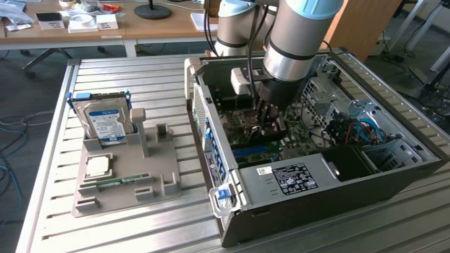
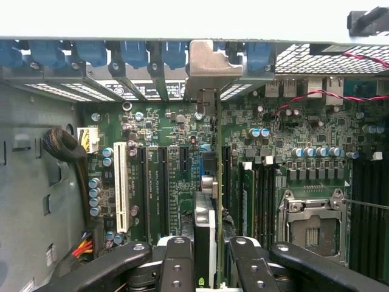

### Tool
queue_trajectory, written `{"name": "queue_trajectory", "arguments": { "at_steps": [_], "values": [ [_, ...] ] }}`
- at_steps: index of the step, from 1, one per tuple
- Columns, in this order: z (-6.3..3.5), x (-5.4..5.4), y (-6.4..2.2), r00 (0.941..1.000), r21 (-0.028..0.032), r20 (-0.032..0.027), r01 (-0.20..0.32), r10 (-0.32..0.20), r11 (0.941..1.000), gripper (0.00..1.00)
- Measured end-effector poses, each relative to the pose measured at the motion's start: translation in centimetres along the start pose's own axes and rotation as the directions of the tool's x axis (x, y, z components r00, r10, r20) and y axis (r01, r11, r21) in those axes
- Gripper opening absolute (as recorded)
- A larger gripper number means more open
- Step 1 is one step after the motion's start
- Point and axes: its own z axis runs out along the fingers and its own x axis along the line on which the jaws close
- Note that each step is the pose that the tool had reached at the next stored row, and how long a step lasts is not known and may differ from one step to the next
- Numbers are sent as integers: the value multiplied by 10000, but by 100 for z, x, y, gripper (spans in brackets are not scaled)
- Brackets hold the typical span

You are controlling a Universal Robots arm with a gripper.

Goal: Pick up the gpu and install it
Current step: 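Insert the gpu into the slot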

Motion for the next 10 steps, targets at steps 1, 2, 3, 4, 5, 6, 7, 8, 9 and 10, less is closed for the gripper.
{"name": "queue_trajectory", "arguments": {
  "at_steps": [1,2,3,4,5,6,7,8,9,10],
  "values": [
    [0,0,-3,10000,-1,1,11,-11,10000,27],
    [0,-1,-6,10000,-2,3,22,-22,10000,27],
    [0,-1,-9,10000,-2,3,35,-35,10000,27],
    [0,-1,-11,10000,-3,3,48,-48,10000,27],
    [0,-1,-11,10000,-4,3,56,-56,10000,27],
    [0,-1,-11,10000,-4,4,56,-56,10000,27],
    [0,-1,-12,10000,-4,3,58,-58,10000,27],
    [0,-1,-12,10000,-4,3,59,-59,10000,27],
    [0,-1,-12,10000,-4,3,59,-59,10000,27],
    [0,-1,-13,10000,3,4,70,-70,10000,27]
  ]
}}
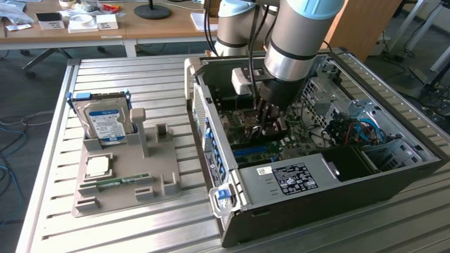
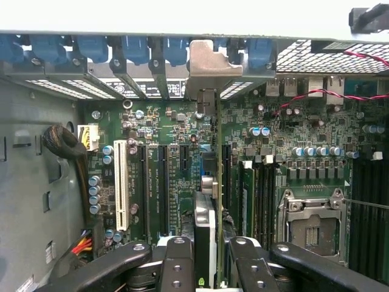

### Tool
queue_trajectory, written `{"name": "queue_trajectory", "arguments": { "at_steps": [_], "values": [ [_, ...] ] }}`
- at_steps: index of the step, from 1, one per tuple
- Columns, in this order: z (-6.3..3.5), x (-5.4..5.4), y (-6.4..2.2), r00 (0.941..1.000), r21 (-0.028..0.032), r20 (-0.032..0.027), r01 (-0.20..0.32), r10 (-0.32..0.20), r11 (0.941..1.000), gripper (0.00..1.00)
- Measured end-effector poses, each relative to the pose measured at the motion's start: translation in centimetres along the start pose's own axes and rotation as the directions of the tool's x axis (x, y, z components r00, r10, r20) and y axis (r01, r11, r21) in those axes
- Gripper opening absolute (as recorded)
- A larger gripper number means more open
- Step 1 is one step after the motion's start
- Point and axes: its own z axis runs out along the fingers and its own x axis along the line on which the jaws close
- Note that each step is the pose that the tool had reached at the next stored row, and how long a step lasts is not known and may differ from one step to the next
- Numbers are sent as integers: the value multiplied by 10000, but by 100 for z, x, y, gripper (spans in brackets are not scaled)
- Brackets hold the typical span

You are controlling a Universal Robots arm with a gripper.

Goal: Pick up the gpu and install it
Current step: 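Insert the gpu into the slot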

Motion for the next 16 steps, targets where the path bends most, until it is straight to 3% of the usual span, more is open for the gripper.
{"name": "queue_trajectory", "arguments": {
  "at_steps": [3,10,16],
  "values": [
    [1,-1,0,9999,41,2,146,-146,9999,27],
    [3,-36,2,9998,61,1,223,-223,9997,27],
    [4,-38,1,9996,286,7,275,-275,9992,27]
  ]
}}
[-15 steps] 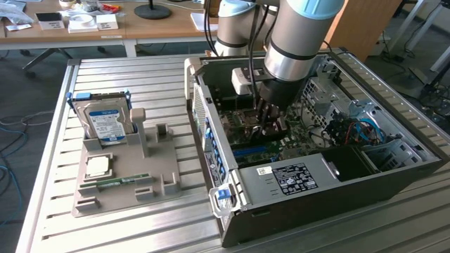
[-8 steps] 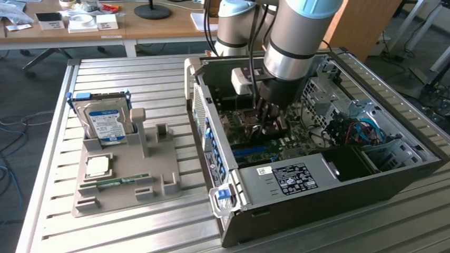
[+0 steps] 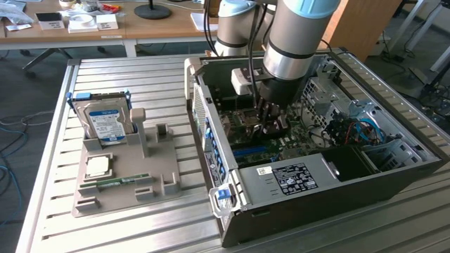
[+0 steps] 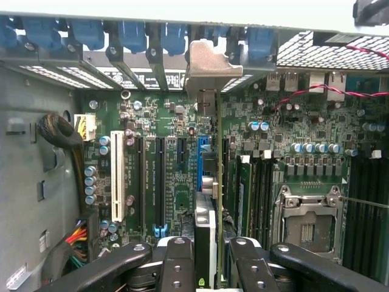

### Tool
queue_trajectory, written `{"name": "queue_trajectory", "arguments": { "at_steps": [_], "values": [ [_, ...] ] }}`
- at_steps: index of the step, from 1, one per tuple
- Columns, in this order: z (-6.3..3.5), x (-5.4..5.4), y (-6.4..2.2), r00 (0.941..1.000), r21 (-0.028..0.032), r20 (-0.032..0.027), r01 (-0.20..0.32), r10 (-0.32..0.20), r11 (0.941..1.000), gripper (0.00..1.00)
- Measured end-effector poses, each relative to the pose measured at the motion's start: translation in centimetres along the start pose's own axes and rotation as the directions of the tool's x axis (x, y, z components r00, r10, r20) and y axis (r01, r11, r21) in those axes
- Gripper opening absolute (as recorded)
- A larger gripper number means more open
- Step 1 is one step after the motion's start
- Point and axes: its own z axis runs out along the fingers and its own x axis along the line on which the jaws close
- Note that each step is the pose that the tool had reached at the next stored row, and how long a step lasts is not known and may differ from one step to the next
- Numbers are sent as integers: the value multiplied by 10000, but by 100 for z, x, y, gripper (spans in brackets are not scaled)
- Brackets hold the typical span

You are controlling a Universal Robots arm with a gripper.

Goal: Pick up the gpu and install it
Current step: 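Insert the gpu into the slot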

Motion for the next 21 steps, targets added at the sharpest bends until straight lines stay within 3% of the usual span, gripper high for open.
{"name": "queue_trajectory", "arguments": {
  "at_steps": [2,21],
  "values": [
    [0,0,0,10000,22,-1,5,-5,10000,27],
    [25,2,15,10000,27,-3,-48,48,10000,27]
  ]
}}
